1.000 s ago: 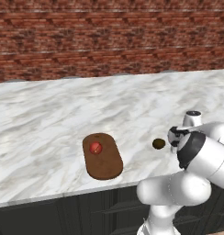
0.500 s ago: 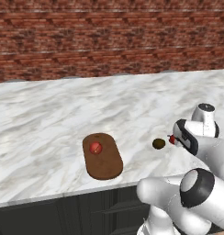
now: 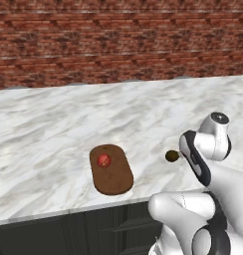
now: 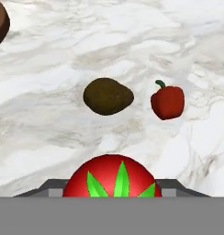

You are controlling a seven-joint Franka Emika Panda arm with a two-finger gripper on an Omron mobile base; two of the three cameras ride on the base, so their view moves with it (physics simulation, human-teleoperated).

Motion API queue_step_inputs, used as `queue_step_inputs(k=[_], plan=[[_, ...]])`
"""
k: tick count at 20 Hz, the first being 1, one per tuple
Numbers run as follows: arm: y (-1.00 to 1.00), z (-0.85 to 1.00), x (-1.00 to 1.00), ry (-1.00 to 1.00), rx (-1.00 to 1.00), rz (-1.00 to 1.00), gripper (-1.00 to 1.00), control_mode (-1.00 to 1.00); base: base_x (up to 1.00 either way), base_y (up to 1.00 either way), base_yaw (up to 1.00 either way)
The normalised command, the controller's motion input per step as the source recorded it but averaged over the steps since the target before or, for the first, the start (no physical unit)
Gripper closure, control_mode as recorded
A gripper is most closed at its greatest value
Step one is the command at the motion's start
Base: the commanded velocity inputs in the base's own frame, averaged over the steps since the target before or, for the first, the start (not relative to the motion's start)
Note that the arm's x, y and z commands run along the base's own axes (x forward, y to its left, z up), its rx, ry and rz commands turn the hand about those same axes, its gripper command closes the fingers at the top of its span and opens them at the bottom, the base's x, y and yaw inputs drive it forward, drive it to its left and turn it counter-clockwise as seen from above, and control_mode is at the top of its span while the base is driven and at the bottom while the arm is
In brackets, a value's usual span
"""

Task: Place the avocado, onion, tomato, and bell pepper on the cutting board.

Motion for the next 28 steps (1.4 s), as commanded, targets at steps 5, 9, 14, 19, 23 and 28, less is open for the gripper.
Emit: queue_step_inputs(k=[5, 9, 14, 19, 23, 28], plan=[[0.68, 0.19, 0.00, -0.12, -0.01, 0.17, 1.00, -1.00, 0.00, 0.00, 0.00], [0.64, 0.13, 0.00, -0.10, -0.01, 0.15, 1.00, -1.00, 0.00, 0.00, 0.00], [0.54, 0.08, 0.12, -0.01, -0.01, 0.11, 1.00, -1.00, 0.00, 0.00, 0.00], [0.53, 0.02, 0.25, 0.00, -0.02, 0.05, 1.00, -1.00, 0.00, 0.00, 0.00], [0.50, 0.01, 0.33, 0.01, -0.01, 0.04, 1.00, -1.00, 0.00, 0.00, 0.00], [0.49, 0.00, 0.34, 0.05, -0.01, 0.03, 1.00, -1.00, 0.00, 0.00, 0.00]])
